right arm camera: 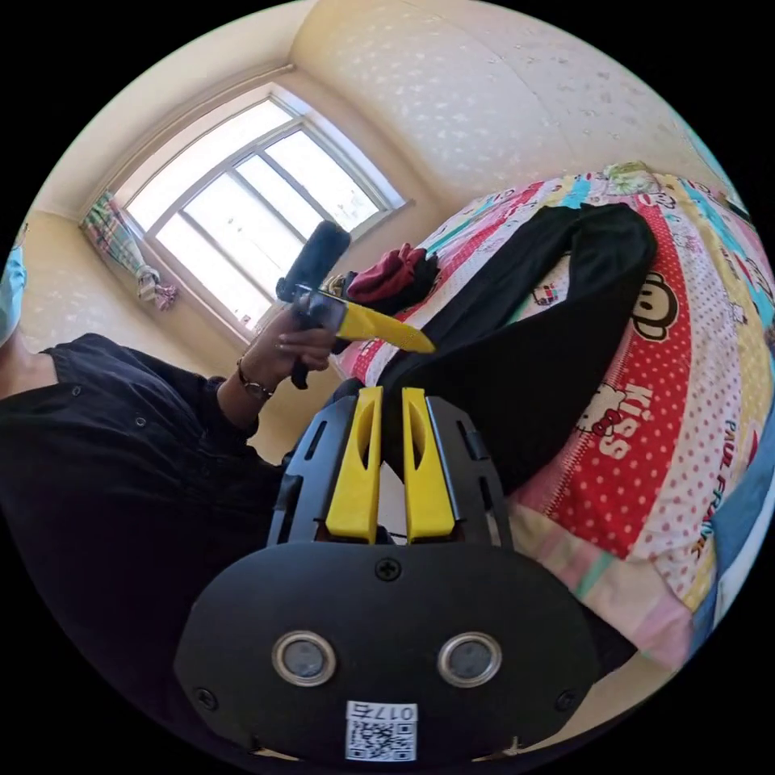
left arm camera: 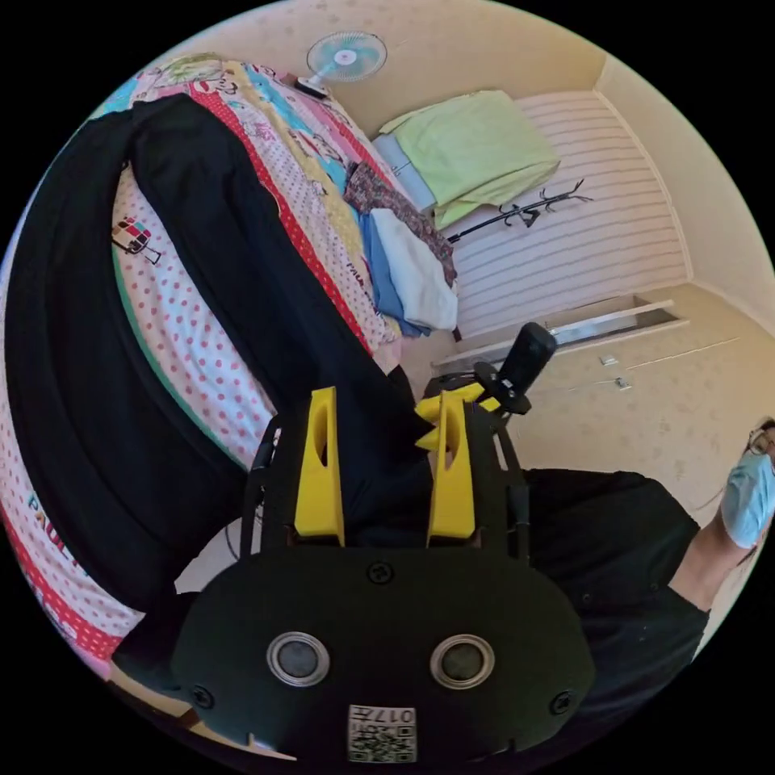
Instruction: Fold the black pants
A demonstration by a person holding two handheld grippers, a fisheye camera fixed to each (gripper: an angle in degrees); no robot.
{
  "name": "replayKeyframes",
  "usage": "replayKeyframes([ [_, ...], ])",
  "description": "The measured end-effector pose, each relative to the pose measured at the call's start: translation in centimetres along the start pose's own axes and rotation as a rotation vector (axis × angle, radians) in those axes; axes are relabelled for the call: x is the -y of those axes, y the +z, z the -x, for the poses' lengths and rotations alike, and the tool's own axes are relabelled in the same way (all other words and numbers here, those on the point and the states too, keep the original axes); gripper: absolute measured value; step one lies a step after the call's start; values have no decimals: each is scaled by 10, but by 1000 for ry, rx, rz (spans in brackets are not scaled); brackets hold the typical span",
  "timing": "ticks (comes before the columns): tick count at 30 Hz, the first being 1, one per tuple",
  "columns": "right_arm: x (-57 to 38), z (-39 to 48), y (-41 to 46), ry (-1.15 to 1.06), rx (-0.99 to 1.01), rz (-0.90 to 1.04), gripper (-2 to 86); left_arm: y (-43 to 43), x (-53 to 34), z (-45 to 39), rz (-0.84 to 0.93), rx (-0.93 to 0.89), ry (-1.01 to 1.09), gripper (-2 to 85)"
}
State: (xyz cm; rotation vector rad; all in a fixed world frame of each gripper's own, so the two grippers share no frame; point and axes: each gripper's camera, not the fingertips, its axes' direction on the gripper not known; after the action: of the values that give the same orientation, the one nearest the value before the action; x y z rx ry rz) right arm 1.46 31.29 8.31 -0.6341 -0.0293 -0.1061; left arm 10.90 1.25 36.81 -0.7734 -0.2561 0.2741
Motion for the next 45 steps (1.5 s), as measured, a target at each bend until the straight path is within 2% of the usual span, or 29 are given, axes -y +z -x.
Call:
replayKeyframes([
  [2,-6,1,5,6,16,27,26,10,-4,4,-10,-18,-7,103],
  [4,-12,0,4,-19,16,84,30,22,-15,-2,0,52,73,41],
  [6,-13,-12,-8,-99,38,217,37,28,-24,-6,-4,117,78,16],
  [10,28,-72,-53,-62,-43,202,46,28,-39,-13,-42,195,101,-1],
  [13,97,-158,-70,146,-178,126,78,26,-45,-12,-74,161,94,-3],
  [15,149,-234,-60,324,-145,72,123,26,-49,-13,-86,168,100,-4],
  [18,192,-319,-32,520,-90,-23,143,27,-54,-12,-88,193,117,-4],
  [22,211,-384,8,679,-209,-40,147,22,-63,2,-101,149,107,-5],
  [24,206,-412,40,724,-135,-30,139,17,-68,8,-125,122,111,-6],
  [26,198,-421,57,728,-74,-66,121,17,-72,16,-132,89,127,-6],
  [30,183,-402,55,639,-191,-246,63,17,-82,40,-123,39,132,-6],
  [34,194,-382,61,524,-197,-271,35,4,-100,62,-188,-43,112,-6],
  [37,217,-352,78,478,-296,-277,27,-7,-121,82,-260,-69,64,-7],
  [39,244,-317,109,432,-423,-267,24,-15,-136,97,-308,-90,11,-7],
  [45,304,-249,252,255,-487,-141,23,-52,-201,140,-518,-149,-154,-6],
])
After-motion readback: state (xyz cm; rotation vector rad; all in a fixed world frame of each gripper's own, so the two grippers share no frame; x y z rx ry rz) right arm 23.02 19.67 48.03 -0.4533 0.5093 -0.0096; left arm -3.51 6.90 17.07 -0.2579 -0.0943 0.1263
